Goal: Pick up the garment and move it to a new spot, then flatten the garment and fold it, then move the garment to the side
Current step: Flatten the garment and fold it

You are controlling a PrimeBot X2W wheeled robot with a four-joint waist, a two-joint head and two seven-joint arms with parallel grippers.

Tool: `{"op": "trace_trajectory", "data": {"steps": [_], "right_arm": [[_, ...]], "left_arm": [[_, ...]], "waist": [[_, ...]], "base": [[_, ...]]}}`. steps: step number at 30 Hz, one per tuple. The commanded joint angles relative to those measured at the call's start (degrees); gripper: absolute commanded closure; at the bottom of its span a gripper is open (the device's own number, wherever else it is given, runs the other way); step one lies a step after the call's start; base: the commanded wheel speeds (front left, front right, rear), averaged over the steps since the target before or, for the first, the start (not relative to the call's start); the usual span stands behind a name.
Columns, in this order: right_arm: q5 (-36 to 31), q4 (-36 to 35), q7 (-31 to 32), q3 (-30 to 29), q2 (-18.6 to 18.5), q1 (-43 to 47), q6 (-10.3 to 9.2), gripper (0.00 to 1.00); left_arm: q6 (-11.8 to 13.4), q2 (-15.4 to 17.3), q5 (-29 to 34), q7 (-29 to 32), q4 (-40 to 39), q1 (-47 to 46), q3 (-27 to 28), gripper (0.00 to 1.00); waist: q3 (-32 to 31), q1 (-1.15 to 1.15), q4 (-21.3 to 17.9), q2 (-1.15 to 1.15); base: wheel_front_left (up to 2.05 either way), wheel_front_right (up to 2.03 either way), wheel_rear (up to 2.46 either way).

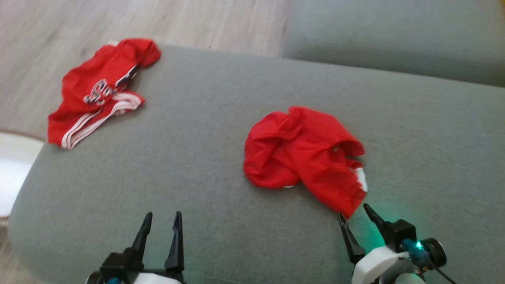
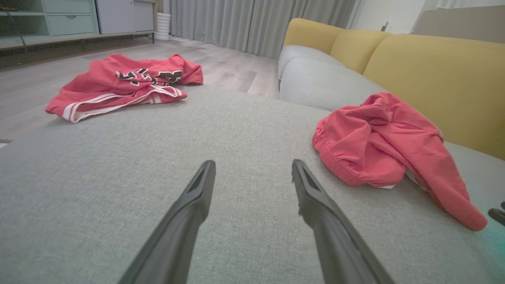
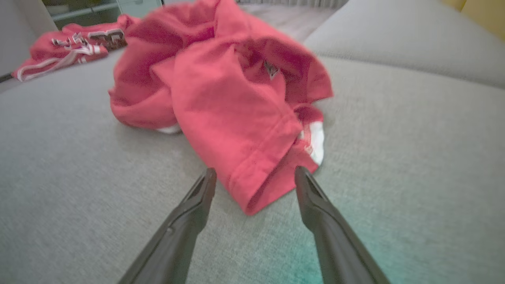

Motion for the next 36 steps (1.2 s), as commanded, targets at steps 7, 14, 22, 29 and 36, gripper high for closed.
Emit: {"op": "trace_trajectory", "data": {"steps": [7, 14, 22, 29, 36], "right_arm": [[-0.65, 7.20, -0.13, 1.37, -0.37, -7.07, 0.24, 0.59], [1.93, 5.80, -1.18, 2.98, -0.37, -9.24, 0.24, 1.00], [6.12, -12.07, -1.27, 11.31, -0.37, -6.93, 0.24, 1.00], [10.03, -23.95, -1.25, 17.49, -0.37, -6.95, 0.24, 1.00], [13.52, -27.19, 1.62, 14.20, -0.37, -12.51, 0.24, 1.00]], "left_arm": [[-0.32, -0.68, 0.90, -0.55, -1.23, -3.55, 2.06, 0.00], [-0.33, -0.71, 1.34, -0.55, -1.03, -2.67, 2.85, 0.00], [-0.53, -0.49, 1.55, -0.55, -0.92, -1.48, 3.03, 0.00], [-0.75, -0.13, 1.62, -0.55, -1.00, -1.03, 2.90, 0.00], [-0.99, 0.02, 1.79, -0.54, -1.32, -0.94, 2.20, 0.00]], "waist": [[2.58, 0.00, 3.93, 0.00], [0.93, 0.00, 3.26, 0.00], [-3.01, 0.00, 1.04, 0.00], [-5.75, 0.00, 0.46, 0.00], [-6.29, 0.00, 1.40, 0.00]], "base": [[0.00, 0.00, 0.00], [0.00, 0.00, 0.00], [0.00, 0.00, 0.00], [0.00, 0.00, 0.00], [0.00, 0.00, 0.00]]}}
